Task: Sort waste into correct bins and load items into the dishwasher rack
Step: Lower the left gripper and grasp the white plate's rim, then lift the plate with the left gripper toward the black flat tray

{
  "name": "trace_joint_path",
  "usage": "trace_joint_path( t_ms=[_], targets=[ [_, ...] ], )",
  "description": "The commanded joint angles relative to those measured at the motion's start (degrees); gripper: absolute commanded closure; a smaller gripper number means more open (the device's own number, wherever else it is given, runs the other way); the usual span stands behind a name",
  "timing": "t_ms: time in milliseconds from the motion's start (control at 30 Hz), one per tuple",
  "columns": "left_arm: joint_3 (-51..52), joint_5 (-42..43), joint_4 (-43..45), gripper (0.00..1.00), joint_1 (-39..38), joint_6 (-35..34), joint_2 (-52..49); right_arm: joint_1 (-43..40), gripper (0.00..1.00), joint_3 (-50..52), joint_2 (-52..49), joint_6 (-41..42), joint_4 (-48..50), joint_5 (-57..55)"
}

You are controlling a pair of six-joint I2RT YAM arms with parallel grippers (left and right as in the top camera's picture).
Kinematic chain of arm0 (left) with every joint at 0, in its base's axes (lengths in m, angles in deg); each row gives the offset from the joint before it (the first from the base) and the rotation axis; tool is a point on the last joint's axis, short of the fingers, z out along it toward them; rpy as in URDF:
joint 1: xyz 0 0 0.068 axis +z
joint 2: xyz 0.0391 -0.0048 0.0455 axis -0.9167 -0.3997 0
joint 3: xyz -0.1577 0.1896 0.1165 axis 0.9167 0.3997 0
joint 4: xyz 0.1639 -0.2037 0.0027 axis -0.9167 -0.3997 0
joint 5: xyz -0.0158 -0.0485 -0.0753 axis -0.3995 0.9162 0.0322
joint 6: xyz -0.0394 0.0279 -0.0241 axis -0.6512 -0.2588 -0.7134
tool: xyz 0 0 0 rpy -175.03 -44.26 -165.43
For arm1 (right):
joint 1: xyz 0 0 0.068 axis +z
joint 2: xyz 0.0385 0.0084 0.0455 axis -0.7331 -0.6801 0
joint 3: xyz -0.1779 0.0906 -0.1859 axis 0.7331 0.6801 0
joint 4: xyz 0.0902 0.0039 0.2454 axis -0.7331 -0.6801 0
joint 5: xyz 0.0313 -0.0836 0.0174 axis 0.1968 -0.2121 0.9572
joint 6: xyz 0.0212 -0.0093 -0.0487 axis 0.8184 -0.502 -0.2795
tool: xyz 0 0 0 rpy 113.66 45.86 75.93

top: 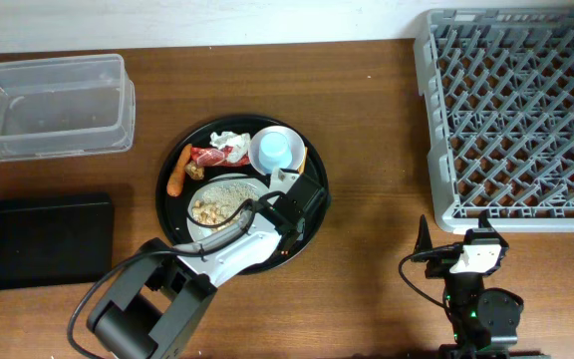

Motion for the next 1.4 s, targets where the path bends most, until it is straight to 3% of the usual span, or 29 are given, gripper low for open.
trace_joint_path(
  t_ms=[0,433,1367],
  targets=[
    [-0.9,0.5,-0.8,0.99,-0.1,0.2,0.9,0.3,0.02,0.4,0.5,-0.4,-0.2,-0.5],
    [-6.6,-3.6,-10.4,0.99,-0.1,2.7,1.0,0.3,0.02,0.4,0.5,-0.4,-0.2,-0.5],
    [-8.7,-9.7,-17.2,0.99,-0.1,2.7,6.1,0.3,0.02,0.4,0.5,-0.4,-0.2,-0.5]
  ],
)
